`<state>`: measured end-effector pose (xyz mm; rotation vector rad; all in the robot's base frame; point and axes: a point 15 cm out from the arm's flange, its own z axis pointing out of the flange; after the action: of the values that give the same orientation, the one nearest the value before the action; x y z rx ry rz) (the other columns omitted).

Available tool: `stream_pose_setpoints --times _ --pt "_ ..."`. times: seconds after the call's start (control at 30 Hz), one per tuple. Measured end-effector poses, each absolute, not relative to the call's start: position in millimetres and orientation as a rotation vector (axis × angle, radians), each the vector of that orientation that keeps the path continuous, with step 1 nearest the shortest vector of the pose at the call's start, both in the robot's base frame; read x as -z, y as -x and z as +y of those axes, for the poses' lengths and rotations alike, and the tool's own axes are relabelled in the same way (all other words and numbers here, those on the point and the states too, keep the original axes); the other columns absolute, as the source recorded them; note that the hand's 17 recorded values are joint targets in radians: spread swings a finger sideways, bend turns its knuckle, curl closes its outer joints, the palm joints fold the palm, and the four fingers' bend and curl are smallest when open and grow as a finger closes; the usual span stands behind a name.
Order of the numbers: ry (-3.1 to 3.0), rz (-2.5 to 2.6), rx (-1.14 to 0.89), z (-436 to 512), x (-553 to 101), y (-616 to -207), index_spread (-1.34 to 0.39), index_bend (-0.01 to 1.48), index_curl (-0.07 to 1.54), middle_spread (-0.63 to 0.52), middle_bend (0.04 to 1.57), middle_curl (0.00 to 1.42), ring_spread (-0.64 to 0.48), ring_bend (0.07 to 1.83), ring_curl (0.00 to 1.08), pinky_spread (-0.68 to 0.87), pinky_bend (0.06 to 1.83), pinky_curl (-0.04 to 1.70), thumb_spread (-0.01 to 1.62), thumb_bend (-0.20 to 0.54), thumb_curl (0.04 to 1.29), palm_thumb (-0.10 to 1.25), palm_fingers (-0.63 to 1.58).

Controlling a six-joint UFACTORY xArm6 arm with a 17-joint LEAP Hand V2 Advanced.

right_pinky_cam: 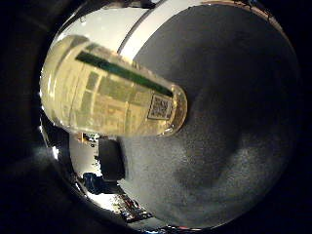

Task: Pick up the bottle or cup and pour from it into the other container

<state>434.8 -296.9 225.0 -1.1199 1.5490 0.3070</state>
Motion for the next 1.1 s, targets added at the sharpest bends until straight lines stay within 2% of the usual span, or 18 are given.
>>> stream_pose_setpoints --times 0.4,0.57,0.7,0.83,0.97,1.0,1.1 --pt "1.116 1.546 -0.339 -283 -217 -434 -0.18 0.16 0.29 0.03 0.36 0.35 0.12 0.57 0.22 0.42 0.8 -0.01 0.96 -0.027 0.32 0.59 0.24" --pt "1.119 1.542 -0.338 -282 -216 -434 -0.2 0.18 0.31 0.0 0.39 0.36 0.05 0.64 0.22 0.39 0.76 -0.01 0.97 -0.022 0.33 0.63 0.37" --pt "1.121 1.539 -0.338 -281 -215 -434 -0.21 0.18 0.33 -0.04 0.46 0.38 -0.02 0.77 0.24 0.32 0.71 -0.02 0.98 -0.022 0.33 0.65 0.51" --pt "1.124 1.537 -0.348 -279 -212 -436 -0.26 0.21 0.37 -0.1 0.58 0.43 -0.09 0.91 0.27 0.15 0.74 -0.02 0.98 -0.015 0.37 0.72 0.77" --pt "1.12 1.538 -0.367 -275 -210 -438 -0.31 0.23 0.42 -0.12 0.66 0.47 -0.12 0.96 0.3 -0.08 0.94 0.0 0.95 -0.019 0.42 0.79 1.05" --pt "1.119 1.537 -0.373 -273 -210 -438 -0.31 0.25 0.44 -0.12 0.68 0.49 -0.13 0.99 0.32 -0.15 1.0 0.01 0.94 -0.019 0.43 0.8 1.17" --pt "1.118 1.532 -0.398 -270 -206 -438 -0.32 0.39 0.52 -0.12 0.81 0.53 -0.13 1.03 0.36 -0.3 1.1 0.05 0.9 -0.023 0.45 0.83 1.29"
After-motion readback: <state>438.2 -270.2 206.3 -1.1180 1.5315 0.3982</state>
